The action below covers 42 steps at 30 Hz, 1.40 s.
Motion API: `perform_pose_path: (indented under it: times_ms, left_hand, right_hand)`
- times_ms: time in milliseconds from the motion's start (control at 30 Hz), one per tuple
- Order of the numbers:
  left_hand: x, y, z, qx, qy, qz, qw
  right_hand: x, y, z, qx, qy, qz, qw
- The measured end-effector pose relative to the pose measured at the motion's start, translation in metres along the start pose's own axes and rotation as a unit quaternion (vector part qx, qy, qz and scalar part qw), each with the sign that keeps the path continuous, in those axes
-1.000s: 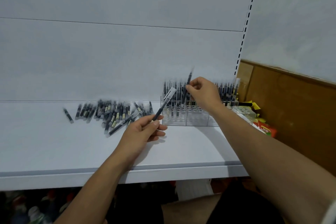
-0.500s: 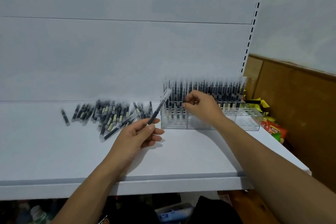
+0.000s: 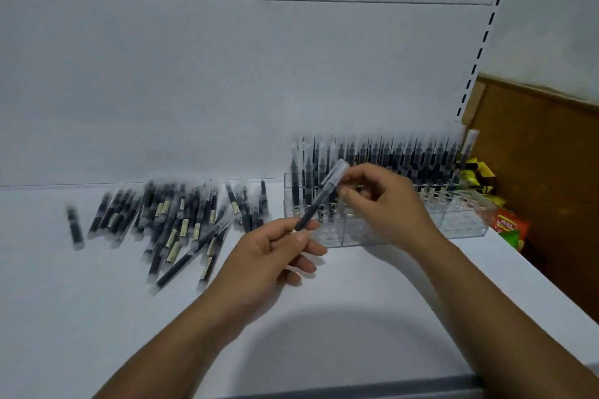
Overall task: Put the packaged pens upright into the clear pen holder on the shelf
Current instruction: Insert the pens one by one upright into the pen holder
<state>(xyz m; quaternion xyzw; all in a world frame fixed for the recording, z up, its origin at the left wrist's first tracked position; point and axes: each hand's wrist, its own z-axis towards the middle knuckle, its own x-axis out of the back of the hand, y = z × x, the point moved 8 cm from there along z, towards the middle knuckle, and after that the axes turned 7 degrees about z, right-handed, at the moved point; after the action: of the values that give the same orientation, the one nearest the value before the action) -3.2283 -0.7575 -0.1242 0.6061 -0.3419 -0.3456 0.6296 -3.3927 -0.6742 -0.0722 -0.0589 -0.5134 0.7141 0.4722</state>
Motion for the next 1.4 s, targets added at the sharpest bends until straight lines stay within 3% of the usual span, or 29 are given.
perform_pose_path:
  times_ms: [100,267,367,433,500,600,667,1000,1133,1200,1400]
  left_hand:
    - [-0.004,-0.001,0.007,-0.013,-0.011,0.024,1.000]
    - [-0.015,0.007,0.015,-0.050,-0.029,0.094,0.994]
    - [-0.013,0.013,0.012,-0.091,0.009,0.159,0.983]
    - [-0.002,0.022,0.005,-0.147,0.075,0.264,0.950]
    - [0.010,0.037,-0.004,-0.214,0.137,0.380,0.889]
    - [0.007,0.030,-0.003,-0.227,0.096,0.521,0.817]
    - [0.004,0.020,-0.002,-0.198,0.068,0.553,0.807]
    - [0.008,0.016,0.001,-0.185,0.072,0.562,0.803]
    - [0.007,0.015,-0.001,-0.194,0.069,0.547,0.812]
    - [0.007,0.013,-0.001,-0.196,0.067,0.542,0.815]
    - [0.007,0.012,-0.001,-0.198,0.067,0.529,0.823]
  right_hand:
    - [0.009,-0.016,-0.008,0.028,0.011,0.083,0.996]
    - [-0.003,-0.025,-0.018,0.001,-0.071,0.213,0.975]
    - [-0.001,-0.024,-0.017,-0.015,-0.053,0.244,0.968]
    - [0.007,-0.019,-0.014,-0.038,-0.018,0.277,0.960]
    - [0.025,-0.014,-0.010,-0.059,0.044,0.286,0.956]
    - [0.057,-0.012,-0.003,-0.059,0.130,0.225,0.964]
    - [0.065,-0.019,0.003,-0.038,0.136,0.161,0.977]
    - [0.045,-0.043,0.027,0.006,0.065,-0.074,0.995]
    - [0.022,-0.030,0.027,-0.030,-0.039,-0.185,0.981]
    - [0.011,-0.020,0.022,-0.050,-0.071,-0.196,0.977]
    - [0.010,-0.025,0.019,-0.052,-0.052,-0.202,0.977]
